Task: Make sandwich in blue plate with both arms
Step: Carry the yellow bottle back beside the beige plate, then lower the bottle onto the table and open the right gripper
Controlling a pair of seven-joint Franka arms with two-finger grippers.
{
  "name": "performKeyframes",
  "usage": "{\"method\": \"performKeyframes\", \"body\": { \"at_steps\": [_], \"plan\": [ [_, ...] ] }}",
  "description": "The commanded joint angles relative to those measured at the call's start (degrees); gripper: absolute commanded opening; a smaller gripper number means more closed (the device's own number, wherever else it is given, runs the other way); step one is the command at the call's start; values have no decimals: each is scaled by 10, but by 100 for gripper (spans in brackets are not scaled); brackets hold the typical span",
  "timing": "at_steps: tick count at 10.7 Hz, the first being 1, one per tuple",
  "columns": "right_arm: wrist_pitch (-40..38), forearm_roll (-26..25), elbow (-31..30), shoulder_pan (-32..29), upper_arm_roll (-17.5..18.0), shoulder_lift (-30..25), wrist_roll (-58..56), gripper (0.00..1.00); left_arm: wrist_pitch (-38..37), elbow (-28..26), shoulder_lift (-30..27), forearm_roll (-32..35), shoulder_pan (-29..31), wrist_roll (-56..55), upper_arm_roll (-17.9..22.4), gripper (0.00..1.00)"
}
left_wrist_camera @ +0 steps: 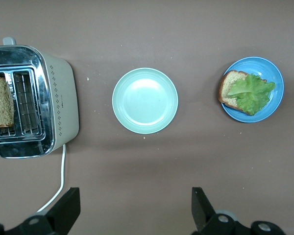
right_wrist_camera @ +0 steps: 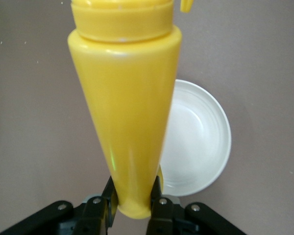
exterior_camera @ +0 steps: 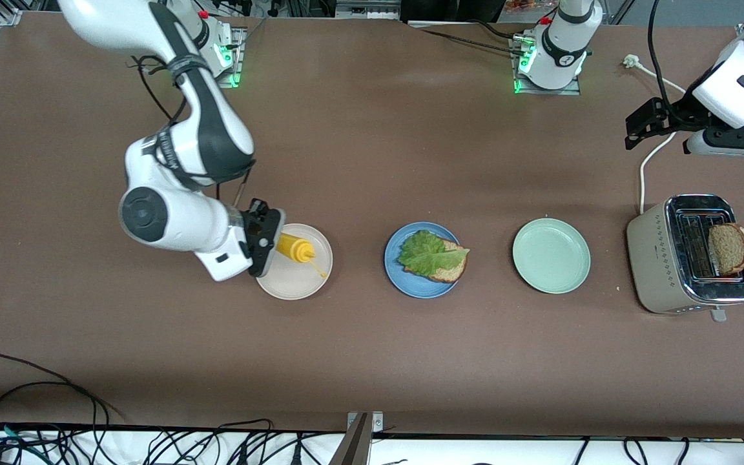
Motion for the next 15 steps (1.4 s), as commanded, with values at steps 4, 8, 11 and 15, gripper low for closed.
{"method": "performKeyframes", "body": {
  "at_steps": [4,8,11,15],
  "plan": [
    [-41,123,-21,-129,29,22,-250,0,-12,13,4,-7,7,3,-2,100],
    [-46,146,-19,-178,31,63,-359,0,-12,13,4,-7,7,3,-2,100],
    [-53,201,-12,-207,28,113,-464,0,-12,13,5,-7,7,3,-2,100],
    [-70,249,26,-217,26,182,-547,0,-12,13,5,-7,7,3,-2,100]
  ]
}}
